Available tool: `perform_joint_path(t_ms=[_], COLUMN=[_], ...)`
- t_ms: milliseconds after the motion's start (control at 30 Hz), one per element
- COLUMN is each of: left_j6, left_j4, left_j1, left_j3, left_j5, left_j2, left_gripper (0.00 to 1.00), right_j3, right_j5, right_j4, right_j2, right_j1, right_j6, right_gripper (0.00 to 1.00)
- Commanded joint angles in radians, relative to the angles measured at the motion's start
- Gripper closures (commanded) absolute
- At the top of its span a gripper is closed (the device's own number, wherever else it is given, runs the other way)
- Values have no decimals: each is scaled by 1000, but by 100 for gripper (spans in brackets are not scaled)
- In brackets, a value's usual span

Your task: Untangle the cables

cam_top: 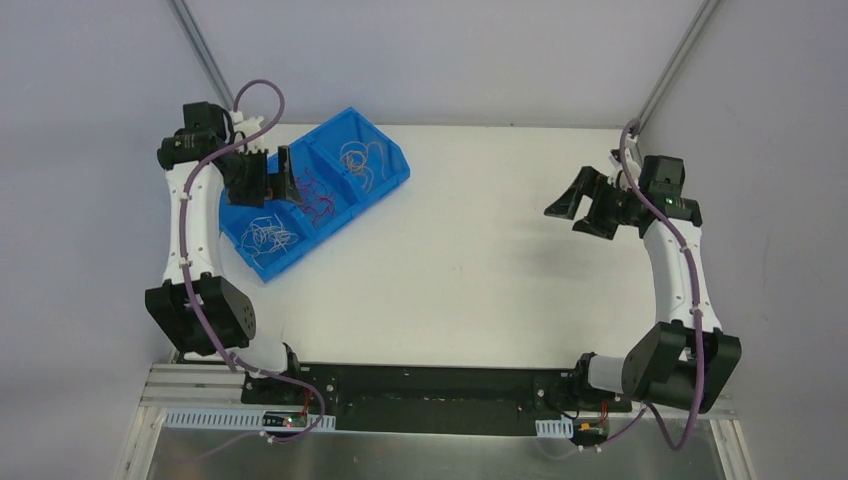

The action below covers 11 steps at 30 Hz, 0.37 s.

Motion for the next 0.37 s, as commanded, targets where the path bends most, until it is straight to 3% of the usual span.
perform_joint_path(t_ms=[0,167,333], left_j6=[-134,-173,-191], left_j4=[6,40,53], left_j1=[-24,-38,-42], left_j3=[-224,-384,-437], left_j5=[-13,-48,-36], left_j2=[-155,-272,-336], left_gripper=[1,1,1], right_j3=[-90,-185,-217], right_j5=[75,46,44], right_j4=[-40,-44,-3], right_j2=[-85,-127,-157], right_j1=[-44,-47,-47], right_j6=[57,102,148], right_gripper=[1,0,0])
